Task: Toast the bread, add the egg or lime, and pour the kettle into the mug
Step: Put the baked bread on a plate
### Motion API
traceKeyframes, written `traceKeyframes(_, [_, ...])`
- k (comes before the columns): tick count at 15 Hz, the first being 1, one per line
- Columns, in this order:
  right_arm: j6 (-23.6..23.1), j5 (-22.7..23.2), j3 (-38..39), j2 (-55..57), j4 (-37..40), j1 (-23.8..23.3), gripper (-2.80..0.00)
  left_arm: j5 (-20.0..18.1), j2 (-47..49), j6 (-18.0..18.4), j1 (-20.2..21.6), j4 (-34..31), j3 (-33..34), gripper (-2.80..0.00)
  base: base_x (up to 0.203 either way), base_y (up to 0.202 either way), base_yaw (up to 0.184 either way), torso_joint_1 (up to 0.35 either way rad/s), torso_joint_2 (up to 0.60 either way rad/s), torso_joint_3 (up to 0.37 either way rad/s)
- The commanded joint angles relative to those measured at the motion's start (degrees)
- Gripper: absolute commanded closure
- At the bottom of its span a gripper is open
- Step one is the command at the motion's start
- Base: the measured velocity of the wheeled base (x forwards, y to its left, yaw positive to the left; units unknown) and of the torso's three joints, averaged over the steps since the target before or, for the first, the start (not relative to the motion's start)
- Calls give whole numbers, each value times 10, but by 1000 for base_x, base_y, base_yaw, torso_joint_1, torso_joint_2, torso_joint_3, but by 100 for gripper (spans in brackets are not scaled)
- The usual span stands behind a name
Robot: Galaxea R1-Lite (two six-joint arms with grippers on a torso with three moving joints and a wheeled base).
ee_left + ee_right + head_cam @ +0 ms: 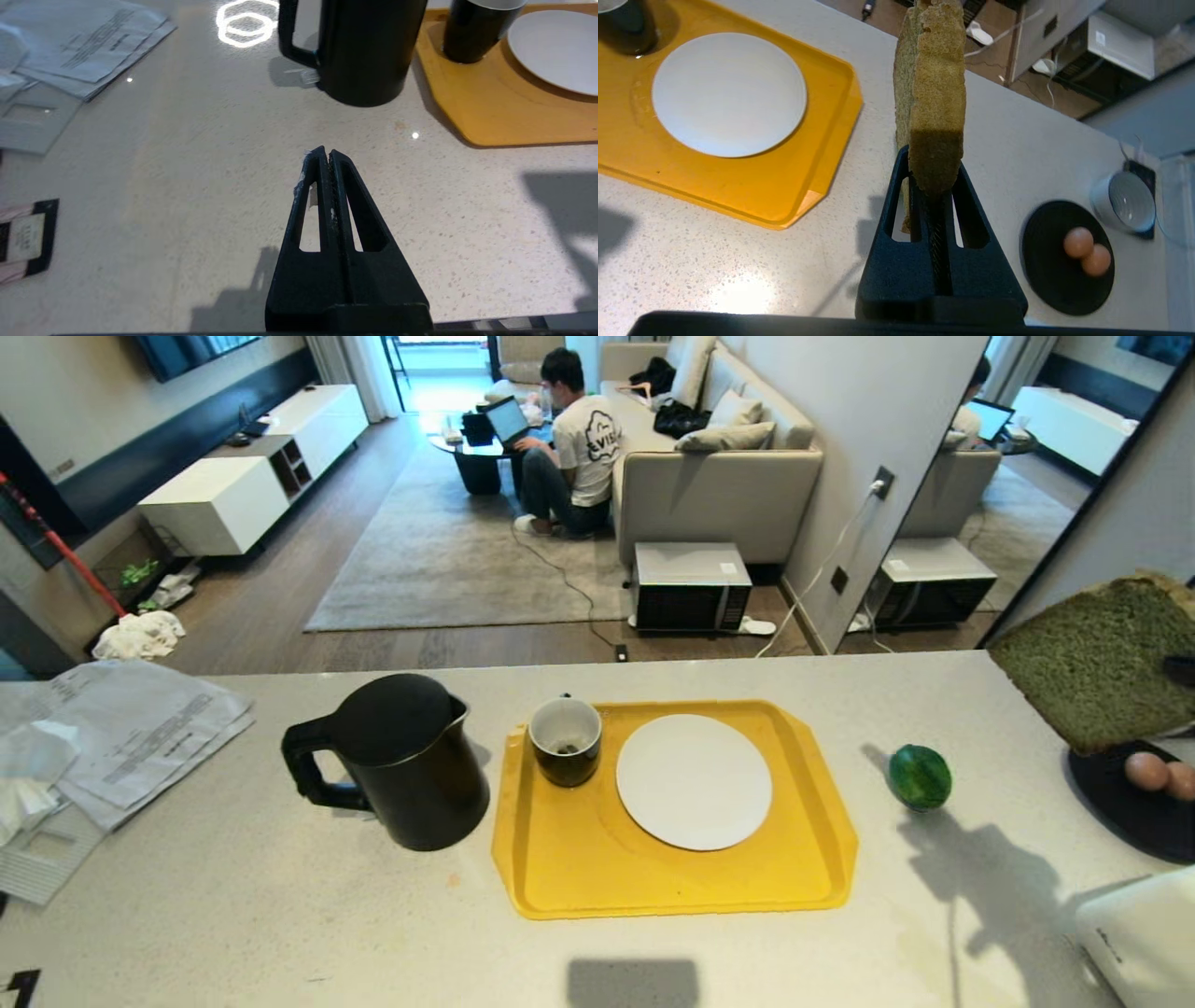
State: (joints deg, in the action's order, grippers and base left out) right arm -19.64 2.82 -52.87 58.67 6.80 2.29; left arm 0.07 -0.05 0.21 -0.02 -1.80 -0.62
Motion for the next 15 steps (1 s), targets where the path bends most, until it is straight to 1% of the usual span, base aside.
traceKeyframes(1, [-14, 5, 9, 6, 1, 21, 0, 0, 0, 0, 0, -1, 0, 0, 2, -2, 74, 7, 2, 2])
traceKeyframes(3, [-19, 5, 4, 36, 1, 55, 0, 0, 0, 1, 0, 0, 0, 0, 0, 0, 0, 0, 0, 0])
traceKeyframes(5, [-24, -10, -13, 94, 2, 87, 0, 0, 0, 1, 0, 0, 0, 0, 0, 0, 0, 0, 0, 0])
traceKeyframes(7, [-23, -47, -31, 166, 1, 125, 0, 0, 0, 0, 0, 0, 0, 0, 0, 0, 0, 0, 0, 0])
traceKeyframes(9, [-20, -94, -55, 243, -1, 171, 0, 0, 0, 1, 0, 0, 0, 0, 0, 0, 0, 0, 0, 0])
traceKeyframes(10, [-10, -116, -69, 283, -3, 193, 0, 0, 0, 0, 0, 0, 0, 0, 0, 0, 0, 0, 0, 0])
traceKeyframes(13, [47, -186, -153, 407, -16, 266, 0, 0, 0, 0, 0, 0, 0, 0, 0, 0, 0, 0, 0, 0])
traceKeyframes(15, [66, -213, -193, 461, -19, 318, 0, 0, 0, 0, 0, -1, 0, 0, 0, 0, 0, 0, 0, 0])
